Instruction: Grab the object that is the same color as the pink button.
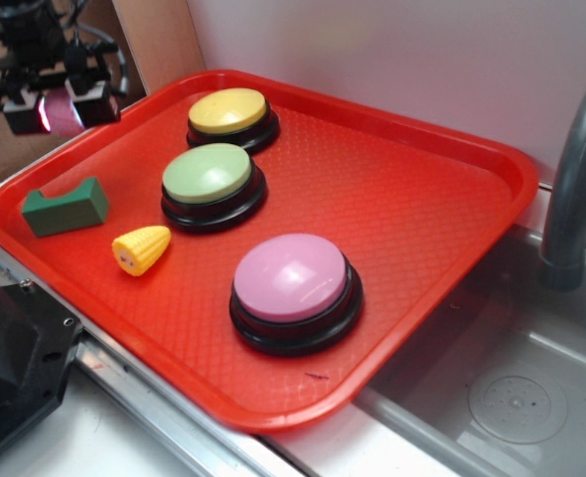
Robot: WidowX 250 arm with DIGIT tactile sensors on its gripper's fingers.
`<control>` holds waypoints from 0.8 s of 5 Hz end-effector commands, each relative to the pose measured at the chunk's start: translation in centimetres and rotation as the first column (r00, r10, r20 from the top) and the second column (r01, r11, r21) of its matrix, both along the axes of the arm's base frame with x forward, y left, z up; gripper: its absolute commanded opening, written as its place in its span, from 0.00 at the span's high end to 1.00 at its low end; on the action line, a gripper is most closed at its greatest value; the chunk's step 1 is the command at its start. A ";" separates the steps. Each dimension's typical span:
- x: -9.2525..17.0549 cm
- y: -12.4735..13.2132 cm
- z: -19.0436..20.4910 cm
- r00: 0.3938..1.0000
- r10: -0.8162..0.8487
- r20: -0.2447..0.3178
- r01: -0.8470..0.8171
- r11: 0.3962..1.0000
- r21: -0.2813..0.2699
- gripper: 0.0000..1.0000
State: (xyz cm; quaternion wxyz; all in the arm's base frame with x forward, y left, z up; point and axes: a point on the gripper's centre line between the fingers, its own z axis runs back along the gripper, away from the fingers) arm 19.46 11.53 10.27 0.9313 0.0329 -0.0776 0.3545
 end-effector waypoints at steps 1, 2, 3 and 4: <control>0.8 -5.7 6.1 0.867 -0.496 0.054 0.497 0.867 -0.011 1.00; 0.5 -8.0 7.5 0.759 -0.651 0.016 0.651 0.759 -0.007 1.00; -0.5 -7.7 7.8 0.748 -0.664 -0.004 0.662 0.747 -0.067 1.00; -1.5 -7.7 8.0 0.742 -0.670 -0.013 0.664 0.738 -0.119 1.00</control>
